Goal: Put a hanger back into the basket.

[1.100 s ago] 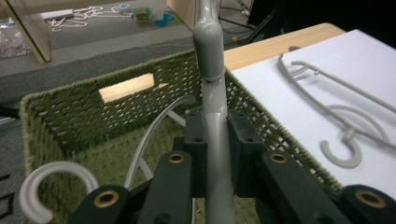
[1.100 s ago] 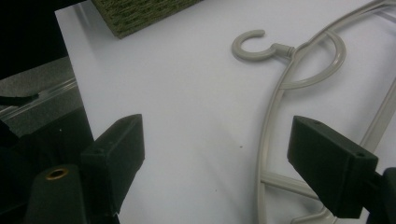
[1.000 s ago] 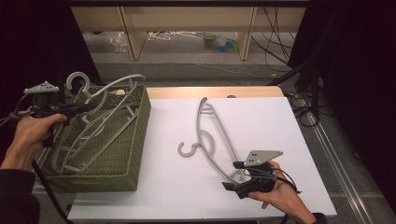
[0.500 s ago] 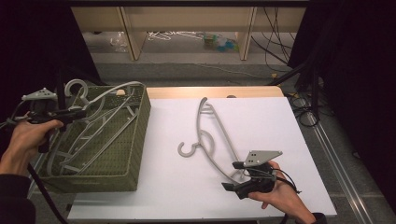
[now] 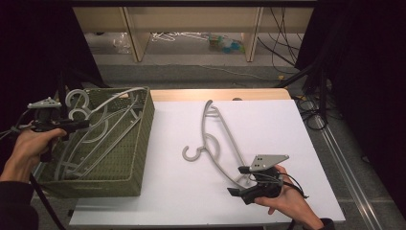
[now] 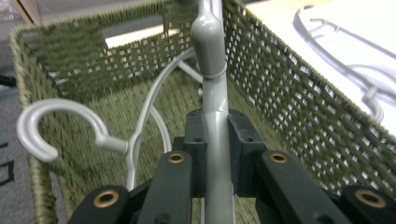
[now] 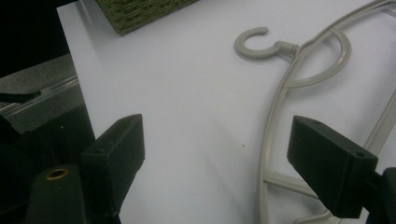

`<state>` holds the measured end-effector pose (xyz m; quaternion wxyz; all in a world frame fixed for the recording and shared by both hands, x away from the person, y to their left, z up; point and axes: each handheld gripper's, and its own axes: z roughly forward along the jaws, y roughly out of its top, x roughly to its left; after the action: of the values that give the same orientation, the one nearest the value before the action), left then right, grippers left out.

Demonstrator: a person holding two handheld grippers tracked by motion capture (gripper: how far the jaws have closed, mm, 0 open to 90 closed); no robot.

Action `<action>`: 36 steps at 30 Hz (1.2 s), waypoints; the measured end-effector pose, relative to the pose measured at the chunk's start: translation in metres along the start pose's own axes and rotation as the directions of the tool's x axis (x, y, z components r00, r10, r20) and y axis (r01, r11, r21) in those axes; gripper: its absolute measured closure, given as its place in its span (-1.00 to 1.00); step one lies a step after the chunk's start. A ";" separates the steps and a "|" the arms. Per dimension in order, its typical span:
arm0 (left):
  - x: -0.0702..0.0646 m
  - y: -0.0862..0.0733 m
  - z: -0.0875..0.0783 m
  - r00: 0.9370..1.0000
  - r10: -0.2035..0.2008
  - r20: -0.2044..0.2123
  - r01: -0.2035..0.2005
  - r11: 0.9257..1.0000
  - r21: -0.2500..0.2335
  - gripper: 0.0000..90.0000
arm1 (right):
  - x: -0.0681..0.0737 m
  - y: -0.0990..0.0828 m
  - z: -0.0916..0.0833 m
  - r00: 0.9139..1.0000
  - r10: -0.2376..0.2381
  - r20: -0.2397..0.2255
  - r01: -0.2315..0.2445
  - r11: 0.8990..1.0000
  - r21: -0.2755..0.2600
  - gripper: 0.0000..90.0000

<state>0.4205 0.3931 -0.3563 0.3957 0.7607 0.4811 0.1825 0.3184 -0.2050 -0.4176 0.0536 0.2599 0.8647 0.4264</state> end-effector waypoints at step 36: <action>0.021 -0.041 0.043 0.989 -0.096 -0.113 0.110 0.986 0.122 0.63 | -0.001 -0.001 0.000 1.000 0.001 0.002 -0.001 1.000 0.001 -0.55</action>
<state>0.4346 0.4026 -0.4172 0.3286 0.7477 0.5512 0.1710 0.3191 -0.2061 -0.4184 0.0542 0.2611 0.8647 0.4257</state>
